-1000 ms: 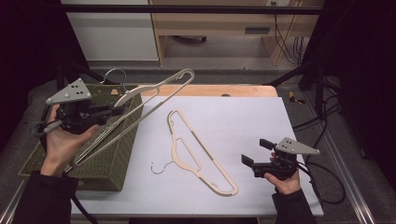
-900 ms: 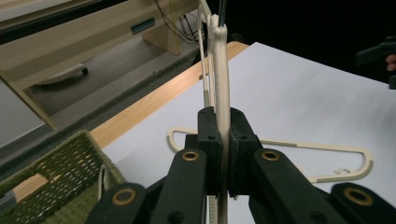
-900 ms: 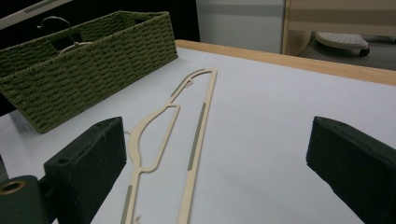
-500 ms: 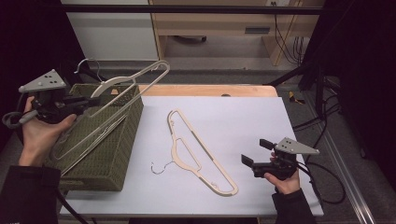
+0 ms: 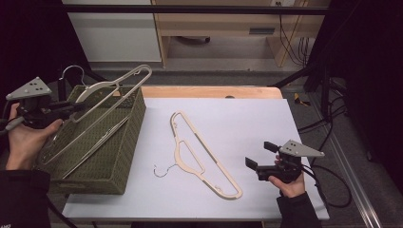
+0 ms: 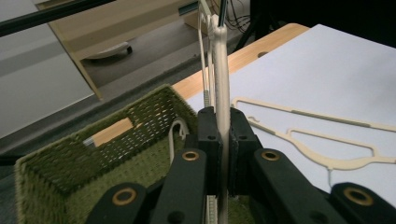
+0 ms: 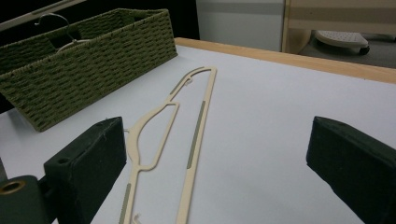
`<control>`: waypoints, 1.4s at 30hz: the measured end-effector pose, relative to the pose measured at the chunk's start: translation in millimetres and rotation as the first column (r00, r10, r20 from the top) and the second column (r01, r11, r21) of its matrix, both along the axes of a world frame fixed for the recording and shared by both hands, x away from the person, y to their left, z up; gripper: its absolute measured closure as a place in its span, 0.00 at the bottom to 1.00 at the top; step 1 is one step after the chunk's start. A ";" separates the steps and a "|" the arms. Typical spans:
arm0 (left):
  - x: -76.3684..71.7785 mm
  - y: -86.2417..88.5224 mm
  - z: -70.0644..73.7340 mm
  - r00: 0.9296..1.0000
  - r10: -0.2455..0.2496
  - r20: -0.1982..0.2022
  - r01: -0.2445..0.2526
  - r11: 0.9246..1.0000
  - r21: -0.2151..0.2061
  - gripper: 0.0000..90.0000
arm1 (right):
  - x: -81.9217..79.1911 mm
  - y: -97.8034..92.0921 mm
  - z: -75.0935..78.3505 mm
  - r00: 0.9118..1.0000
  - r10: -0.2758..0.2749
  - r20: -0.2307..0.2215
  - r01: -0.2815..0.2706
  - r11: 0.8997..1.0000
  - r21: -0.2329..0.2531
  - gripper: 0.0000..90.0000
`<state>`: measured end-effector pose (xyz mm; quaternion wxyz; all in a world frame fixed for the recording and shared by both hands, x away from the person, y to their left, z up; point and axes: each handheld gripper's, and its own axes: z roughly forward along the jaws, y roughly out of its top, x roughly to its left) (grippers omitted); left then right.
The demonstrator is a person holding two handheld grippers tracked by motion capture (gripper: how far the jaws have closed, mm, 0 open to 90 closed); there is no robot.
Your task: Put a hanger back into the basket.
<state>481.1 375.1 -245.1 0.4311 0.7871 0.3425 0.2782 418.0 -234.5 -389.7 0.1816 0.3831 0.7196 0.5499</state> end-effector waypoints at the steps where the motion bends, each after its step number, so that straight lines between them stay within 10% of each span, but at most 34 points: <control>1: -1.0 3.0 -2.0 1.000 0.008 -0.014 -0.008 1.000 -0.009 0.95 | 0.0 0.0 0.0 1.000 0.000 0.000 0.000 1.000 0.000 0.06; 27: 7.2 32.4 -63.7 0.994 0.084 -0.064 -0.073 0.986 0.150 0.95 | 1.2 2.7 -2.4 1.000 0.006 -0.012 -0.006 1.000 -0.006 0.06; 42: 17.1 28.3 -128.6 0.984 0.128 -0.127 -0.102 0.976 0.190 0.95 | 2.1 4.6 -4.3 1.000 0.014 -0.015 -0.014 1.000 -0.015 0.07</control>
